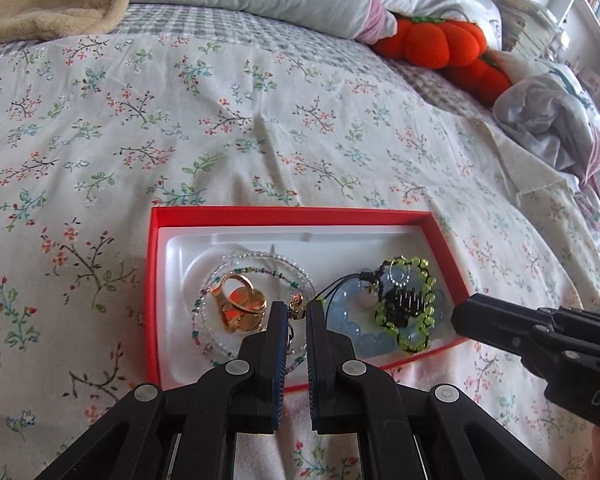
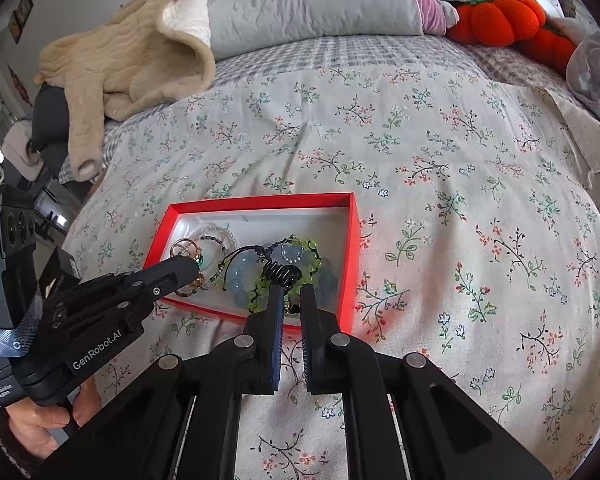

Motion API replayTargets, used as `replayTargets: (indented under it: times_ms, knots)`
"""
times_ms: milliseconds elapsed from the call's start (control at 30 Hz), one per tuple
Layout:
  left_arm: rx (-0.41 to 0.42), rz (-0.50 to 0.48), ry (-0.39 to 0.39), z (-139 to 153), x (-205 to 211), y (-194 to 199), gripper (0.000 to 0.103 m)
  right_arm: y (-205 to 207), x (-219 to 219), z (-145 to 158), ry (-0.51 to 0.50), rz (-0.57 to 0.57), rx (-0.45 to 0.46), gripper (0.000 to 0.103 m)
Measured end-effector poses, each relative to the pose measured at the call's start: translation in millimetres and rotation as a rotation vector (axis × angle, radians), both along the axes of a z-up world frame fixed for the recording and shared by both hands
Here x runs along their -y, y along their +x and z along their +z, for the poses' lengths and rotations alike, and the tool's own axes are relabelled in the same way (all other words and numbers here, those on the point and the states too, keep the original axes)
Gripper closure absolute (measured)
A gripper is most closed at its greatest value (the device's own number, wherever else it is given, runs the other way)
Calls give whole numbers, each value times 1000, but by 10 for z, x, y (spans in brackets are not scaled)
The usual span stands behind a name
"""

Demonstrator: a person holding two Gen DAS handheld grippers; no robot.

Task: Organize jewelry
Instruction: 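Carry both earrings into the red box and open both tools, then withdraw both tools from the box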

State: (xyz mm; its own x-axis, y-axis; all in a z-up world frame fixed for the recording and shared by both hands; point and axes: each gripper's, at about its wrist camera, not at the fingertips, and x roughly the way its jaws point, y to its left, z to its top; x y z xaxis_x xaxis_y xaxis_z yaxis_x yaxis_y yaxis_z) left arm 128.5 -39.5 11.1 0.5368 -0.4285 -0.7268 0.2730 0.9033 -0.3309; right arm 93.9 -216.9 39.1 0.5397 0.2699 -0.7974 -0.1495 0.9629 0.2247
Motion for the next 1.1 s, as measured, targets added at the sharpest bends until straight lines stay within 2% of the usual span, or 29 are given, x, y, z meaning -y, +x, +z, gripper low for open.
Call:
replayTargets:
  times_ms: [167,333,500,567,733,833,900,967,1033,1100]
  knots:
    - [-8,12,3,24,-3,-1,83,32,5,-40,-2,1,-8,95]
    - [13,43,30,129,-104,-70,77,56,-31,-37,3,3,-4,95]
    - [4,97,109,158,-248,-127,69,103,-153,-30,8,14,3,95]
    - [-10,117,140,138,-297,-136,62,129,-203,-30,10,14,4,95]
    - [-48,140,155,62,-379,-148,62,197,-286,-51,22,4,4,93]
    - [-57,142,169,49,-385,-163,54,224,-296,-56,52,0,12,93]
    - [-55,145,175,57,-380,-174,49,240,-287,-54,66,-6,6,90]
    - [-54,145,182,68,-373,-185,42,240,-272,-40,71,-11,8,80]
    - [-54,144,190,79,-367,-197,38,230,-252,-17,72,-15,10,75]
    - [-53,145,201,88,-358,-213,35,198,-229,13,78,-11,16,73]
